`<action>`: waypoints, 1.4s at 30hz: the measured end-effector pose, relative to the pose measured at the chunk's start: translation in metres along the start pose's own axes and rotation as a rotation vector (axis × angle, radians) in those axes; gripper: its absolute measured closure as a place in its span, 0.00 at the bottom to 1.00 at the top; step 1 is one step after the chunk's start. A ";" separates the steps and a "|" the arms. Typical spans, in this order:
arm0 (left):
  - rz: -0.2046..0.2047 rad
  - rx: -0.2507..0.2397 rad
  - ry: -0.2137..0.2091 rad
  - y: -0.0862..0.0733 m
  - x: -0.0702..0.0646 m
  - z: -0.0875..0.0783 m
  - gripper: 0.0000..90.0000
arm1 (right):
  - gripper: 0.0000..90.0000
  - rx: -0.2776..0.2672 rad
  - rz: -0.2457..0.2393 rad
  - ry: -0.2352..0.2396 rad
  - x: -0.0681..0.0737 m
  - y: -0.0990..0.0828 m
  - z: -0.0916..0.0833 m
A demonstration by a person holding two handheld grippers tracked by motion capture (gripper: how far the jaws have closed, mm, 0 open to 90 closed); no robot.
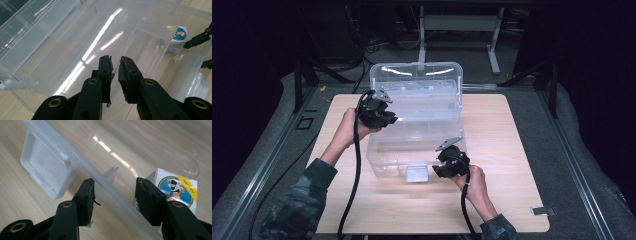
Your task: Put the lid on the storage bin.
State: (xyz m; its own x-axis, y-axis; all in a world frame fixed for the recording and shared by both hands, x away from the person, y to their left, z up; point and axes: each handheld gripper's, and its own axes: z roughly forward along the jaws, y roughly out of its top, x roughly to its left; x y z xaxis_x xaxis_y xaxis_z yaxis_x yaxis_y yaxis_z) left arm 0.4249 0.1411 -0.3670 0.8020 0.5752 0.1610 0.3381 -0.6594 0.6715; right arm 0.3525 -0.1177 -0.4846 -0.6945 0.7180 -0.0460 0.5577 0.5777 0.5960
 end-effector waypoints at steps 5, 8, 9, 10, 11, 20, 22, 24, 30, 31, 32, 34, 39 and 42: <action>0.005 -0.012 0.004 -0.006 -0.007 -0.003 0.88 | 0.55 -0.011 -0.003 -0.008 0.001 0.000 0.002; 0.020 -0.012 0.018 -0.008 -0.011 -0.004 0.88 | 0.55 -0.008 -0.005 -0.012 0.001 0.000 0.002; 0.010 -0.018 0.015 -0.009 -0.014 -0.004 0.88 | 0.55 -0.008 -0.005 -0.011 0.001 0.000 0.002; 0.021 -0.012 0.019 -0.010 -0.015 -0.005 0.88 | 0.55 -0.007 -0.006 -0.011 0.001 0.000 0.002; 0.012 -0.020 0.018 -0.011 -0.016 -0.004 0.88 | 0.55 -0.008 -0.007 -0.012 0.001 0.000 0.002; 0.001 -0.047 -0.002 -0.022 -0.025 -0.006 0.88 | 0.54 -0.003 -0.012 -0.018 0.002 0.000 0.002; 0.013 -0.050 0.016 -0.024 -0.029 -0.006 0.88 | 0.54 -0.001 -0.012 -0.018 0.002 0.000 0.002; 0.024 -0.049 0.030 -0.025 -0.032 -0.006 0.87 | 0.54 -0.001 -0.012 -0.018 0.002 0.000 0.002; 0.019 -0.058 0.068 -0.028 -0.039 -0.006 0.87 | 0.54 0.000 -0.014 -0.016 0.002 0.000 0.002; 0.020 -0.051 0.073 -0.028 -0.039 -0.007 0.87 | 0.54 -0.001 -0.017 -0.017 0.002 0.000 0.003; 0.017 -0.052 0.077 -0.028 -0.040 -0.007 0.86 | 0.54 -0.001 -0.018 -0.017 0.002 0.000 0.003; 0.009 -0.057 0.082 -0.029 -0.042 -0.006 0.86 | 0.54 -0.001 -0.018 -0.017 0.002 0.000 0.003; 0.024 -0.070 0.097 -0.033 -0.046 -0.006 0.86 | 0.54 0.005 -0.025 -0.016 0.003 0.000 0.003; 0.057 -0.075 0.117 -0.037 -0.052 -0.006 0.86 | 0.54 0.010 -0.031 -0.020 0.003 0.001 0.003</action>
State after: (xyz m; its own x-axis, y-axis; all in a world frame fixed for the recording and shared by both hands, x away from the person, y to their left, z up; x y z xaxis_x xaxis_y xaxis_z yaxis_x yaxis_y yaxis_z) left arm 0.3681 0.1387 -0.3956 0.7548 0.5929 0.2807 0.2521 -0.6573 0.7102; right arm 0.3524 -0.1144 -0.4864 -0.7021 0.7075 -0.0806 0.5410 0.6036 0.5856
